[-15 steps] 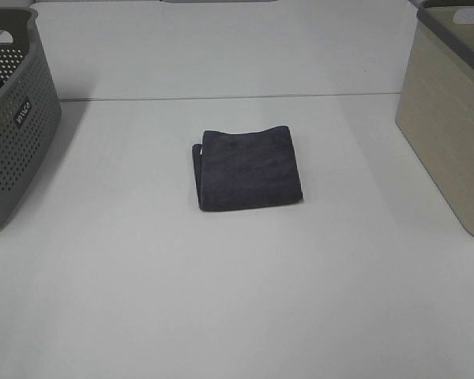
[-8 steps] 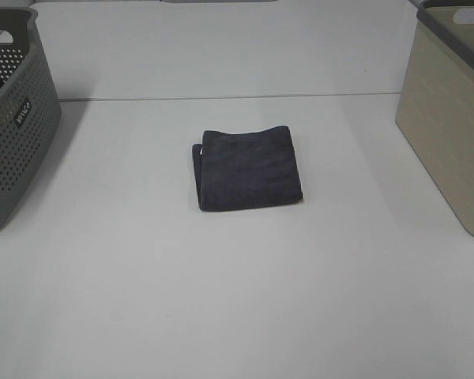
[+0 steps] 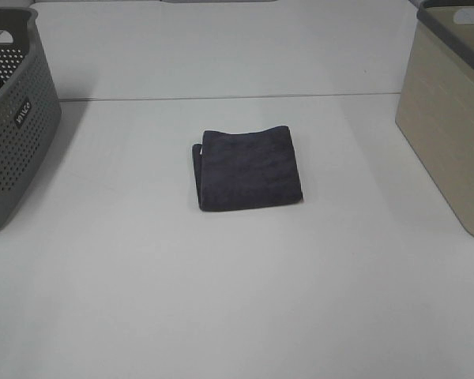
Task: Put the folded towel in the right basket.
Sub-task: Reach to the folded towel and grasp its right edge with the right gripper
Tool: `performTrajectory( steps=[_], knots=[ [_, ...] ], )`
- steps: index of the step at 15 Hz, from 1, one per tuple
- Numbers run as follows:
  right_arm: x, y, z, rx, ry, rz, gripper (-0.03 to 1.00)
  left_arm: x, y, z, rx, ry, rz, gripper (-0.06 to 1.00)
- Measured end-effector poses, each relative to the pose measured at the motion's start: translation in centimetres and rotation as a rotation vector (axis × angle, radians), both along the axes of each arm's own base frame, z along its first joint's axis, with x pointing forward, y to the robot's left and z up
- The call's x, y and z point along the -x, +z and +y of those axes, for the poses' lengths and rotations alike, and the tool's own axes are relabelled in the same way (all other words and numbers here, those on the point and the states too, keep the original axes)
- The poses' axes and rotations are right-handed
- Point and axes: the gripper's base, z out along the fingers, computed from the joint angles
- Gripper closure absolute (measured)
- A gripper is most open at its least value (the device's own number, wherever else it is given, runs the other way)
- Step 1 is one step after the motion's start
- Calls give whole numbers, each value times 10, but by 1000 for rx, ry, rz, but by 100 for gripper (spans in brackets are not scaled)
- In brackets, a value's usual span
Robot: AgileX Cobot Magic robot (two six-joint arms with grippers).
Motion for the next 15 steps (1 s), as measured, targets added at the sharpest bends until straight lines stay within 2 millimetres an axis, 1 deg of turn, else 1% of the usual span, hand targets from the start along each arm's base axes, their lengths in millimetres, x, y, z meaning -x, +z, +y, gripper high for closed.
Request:
performTrajectory(
  steps=[15],
  knots=[
    [0, 0, 0, 0, 0, 0, 29, 0, 0, 0, 0, 0, 0, -3]
  ],
)
